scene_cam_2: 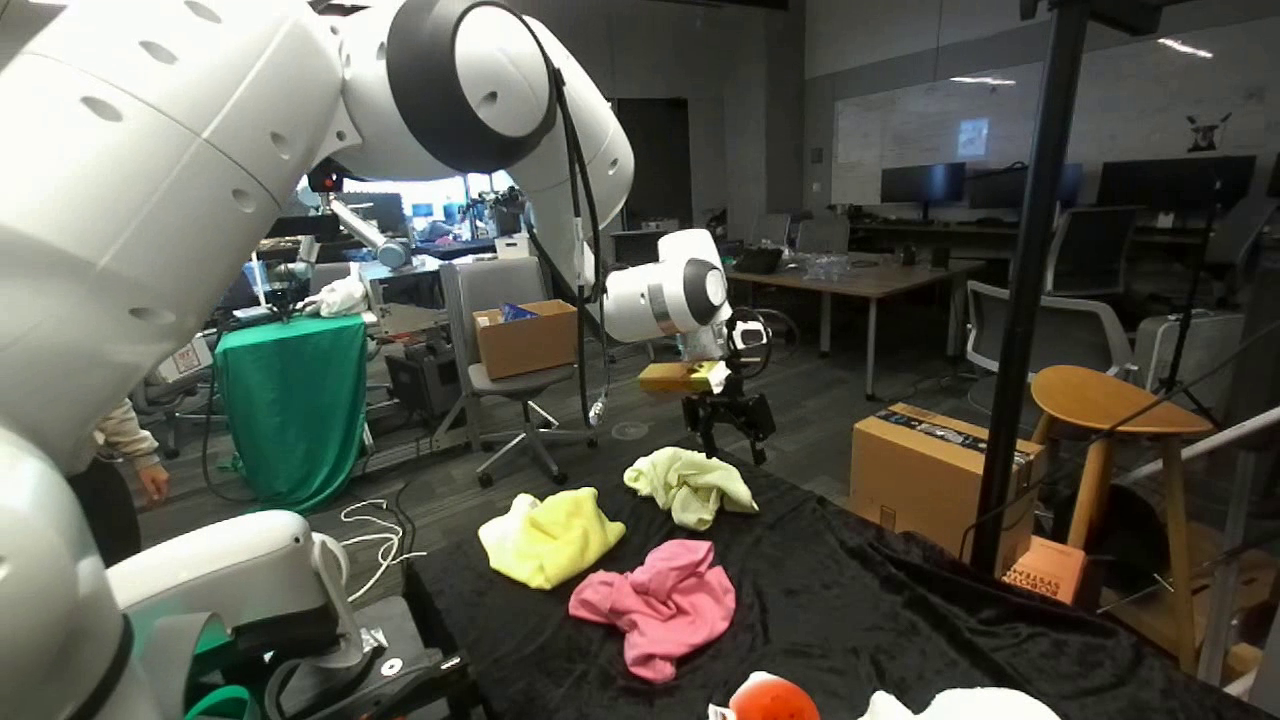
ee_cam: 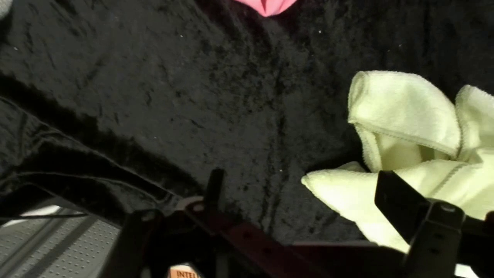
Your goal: Pick up the clothes and fruit plush toy and put them in one place
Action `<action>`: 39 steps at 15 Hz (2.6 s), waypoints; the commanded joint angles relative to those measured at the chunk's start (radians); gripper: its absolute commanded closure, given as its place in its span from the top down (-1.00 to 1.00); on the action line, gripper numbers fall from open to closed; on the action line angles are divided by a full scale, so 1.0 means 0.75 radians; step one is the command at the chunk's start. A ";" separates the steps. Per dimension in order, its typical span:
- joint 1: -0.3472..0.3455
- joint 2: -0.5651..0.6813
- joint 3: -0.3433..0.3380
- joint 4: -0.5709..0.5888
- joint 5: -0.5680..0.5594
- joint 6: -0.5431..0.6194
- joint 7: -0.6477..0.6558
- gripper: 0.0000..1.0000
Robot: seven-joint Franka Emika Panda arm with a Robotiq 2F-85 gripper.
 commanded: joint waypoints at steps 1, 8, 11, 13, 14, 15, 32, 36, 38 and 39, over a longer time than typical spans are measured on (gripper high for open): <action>0.014 0.048 0.022 0.031 -0.019 0.139 -0.181 1.00; -0.049 0.112 0.199 0.043 0.115 0.390 -0.547 1.00; -0.084 0.138 0.296 0.067 0.226 0.349 -0.677 1.00; -0.076 0.169 0.316 0.093 0.260 0.325 -0.721 1.00; -0.071 0.179 0.320 0.101 0.270 0.310 -0.735 1.00; -0.057 0.190 0.312 0.111 0.268 0.299 -0.735 1.00; 0.241 0.389 -0.019 0.344 0.031 0.226 -0.414 0.47; 0.259 0.418 -0.046 0.387 0.022 0.195 -0.372 -0.16; 0.264 0.429 -0.053 0.405 0.024 0.173 -0.359 -0.47; 0.264 0.425 -0.052 0.408 0.023 0.156 -0.360 -0.61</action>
